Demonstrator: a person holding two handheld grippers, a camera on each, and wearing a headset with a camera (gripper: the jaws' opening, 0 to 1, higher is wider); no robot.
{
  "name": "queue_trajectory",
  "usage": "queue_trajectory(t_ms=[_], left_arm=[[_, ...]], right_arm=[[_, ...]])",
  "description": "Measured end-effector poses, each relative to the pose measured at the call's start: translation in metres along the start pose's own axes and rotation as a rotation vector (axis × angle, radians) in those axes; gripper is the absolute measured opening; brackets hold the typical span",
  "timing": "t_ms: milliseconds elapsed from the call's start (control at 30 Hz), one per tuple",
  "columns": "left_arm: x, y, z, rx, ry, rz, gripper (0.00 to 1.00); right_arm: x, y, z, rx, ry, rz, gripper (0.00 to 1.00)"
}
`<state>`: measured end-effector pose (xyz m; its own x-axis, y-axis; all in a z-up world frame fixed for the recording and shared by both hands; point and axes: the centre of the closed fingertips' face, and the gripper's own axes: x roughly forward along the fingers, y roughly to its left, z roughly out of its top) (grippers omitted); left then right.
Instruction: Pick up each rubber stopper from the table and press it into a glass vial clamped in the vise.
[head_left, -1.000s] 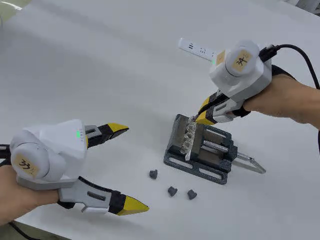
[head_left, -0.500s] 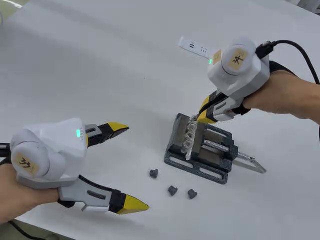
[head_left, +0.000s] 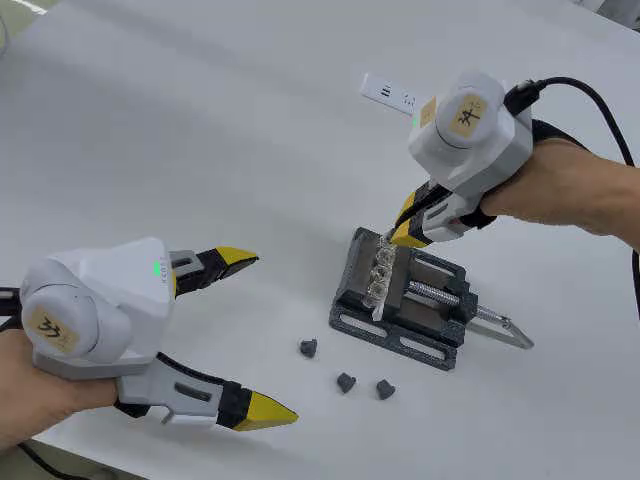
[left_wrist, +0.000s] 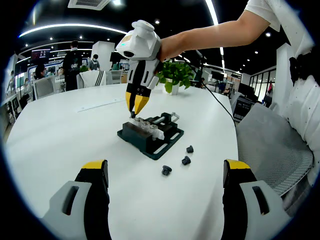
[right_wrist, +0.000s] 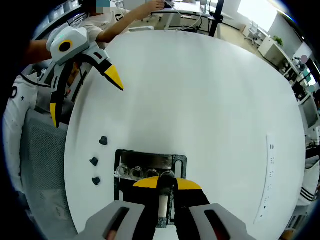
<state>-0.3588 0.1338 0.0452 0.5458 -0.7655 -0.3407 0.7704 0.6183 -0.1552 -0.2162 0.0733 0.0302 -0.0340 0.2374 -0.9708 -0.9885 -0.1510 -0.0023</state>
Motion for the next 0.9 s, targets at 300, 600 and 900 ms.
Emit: queue_trajectory(t_ms=[300,600,900], left_arm=[[-0.0003,0.0002,-0.0008,-0.004,-0.001,0.000,0.95],[-0.0001,0.0007,-0.0007,-0.006,-0.003,0.000,0.95],[0.0004,0.0011,-0.0004,-0.007,-0.005,0.000,0.95]], right_arm=[[-0.0009,0.0012,-0.0021,0.023,-0.007,-0.002,0.04],[-0.0018,0.0005,-0.0040,0.016,0.022,-0.004,0.04],[-0.0033,-0.0012,-0.0046,0.024,0.037,0.004,0.04]])
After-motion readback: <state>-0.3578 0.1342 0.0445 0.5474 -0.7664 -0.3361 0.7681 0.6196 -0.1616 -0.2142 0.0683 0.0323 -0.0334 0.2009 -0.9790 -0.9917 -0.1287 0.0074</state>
